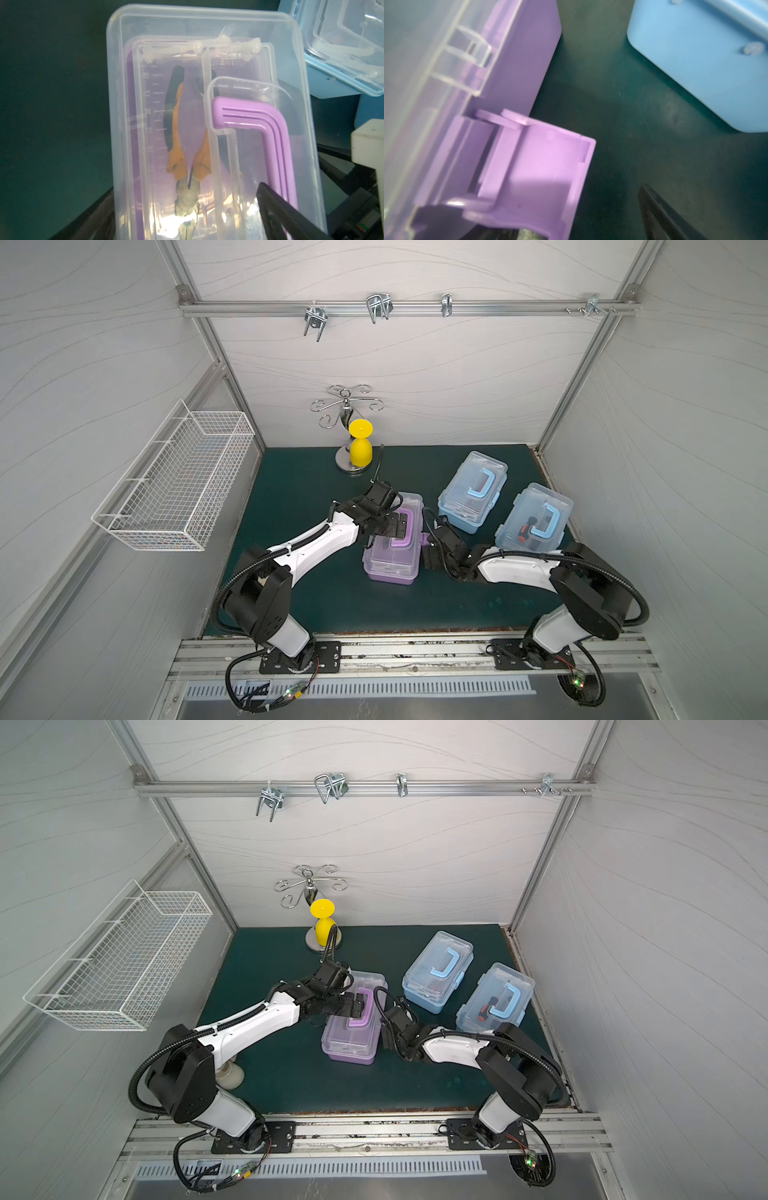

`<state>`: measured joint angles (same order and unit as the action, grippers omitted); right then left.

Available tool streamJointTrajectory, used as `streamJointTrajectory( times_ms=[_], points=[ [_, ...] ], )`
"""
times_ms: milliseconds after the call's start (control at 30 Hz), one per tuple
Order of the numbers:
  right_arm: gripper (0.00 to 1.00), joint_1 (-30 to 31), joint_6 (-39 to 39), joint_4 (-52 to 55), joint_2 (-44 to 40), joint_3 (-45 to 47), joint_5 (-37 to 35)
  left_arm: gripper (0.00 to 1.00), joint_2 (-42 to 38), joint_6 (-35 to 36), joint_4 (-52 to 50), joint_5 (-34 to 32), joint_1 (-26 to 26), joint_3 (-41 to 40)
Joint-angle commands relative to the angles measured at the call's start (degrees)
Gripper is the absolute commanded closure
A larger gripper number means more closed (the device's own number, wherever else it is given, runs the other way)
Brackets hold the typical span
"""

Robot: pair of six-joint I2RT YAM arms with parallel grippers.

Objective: Close toolboxes
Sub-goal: Fasten the toolbox latch on the toolbox.

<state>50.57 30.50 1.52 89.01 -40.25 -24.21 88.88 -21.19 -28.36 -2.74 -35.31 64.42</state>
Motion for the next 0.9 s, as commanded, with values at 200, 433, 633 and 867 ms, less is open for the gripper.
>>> streamJointTrajectory(
  times_ms=[200, 433, 633, 867],
  points=[
    [0.11, -4.8, -2.4, 0.6, -5.9, -2.6, 3.5, 0.01, 1.5, -0.1, -0.5, 1.2, -0.5, -0.8],
    [0.11, -10.6, -2.4, -1.9, -5.8, -3.1, 24.9, 0.01, 1.2, -0.2, 0.3, 1.5, -0.5, -1.0],
    [0.20, -13.5, 3.1, -7.4, -4.0, -2.3, 40.0, 0.01, 0.8, -0.1, 0.6, 1.7, -0.5, -1.3],
    [0.21, -16.1, 9.3, -10.2, -5.6, -0.7, 46.4, 0.01, -0.2, 0.2, 1.4, 1.4, -0.5, -2.1]
  ],
)
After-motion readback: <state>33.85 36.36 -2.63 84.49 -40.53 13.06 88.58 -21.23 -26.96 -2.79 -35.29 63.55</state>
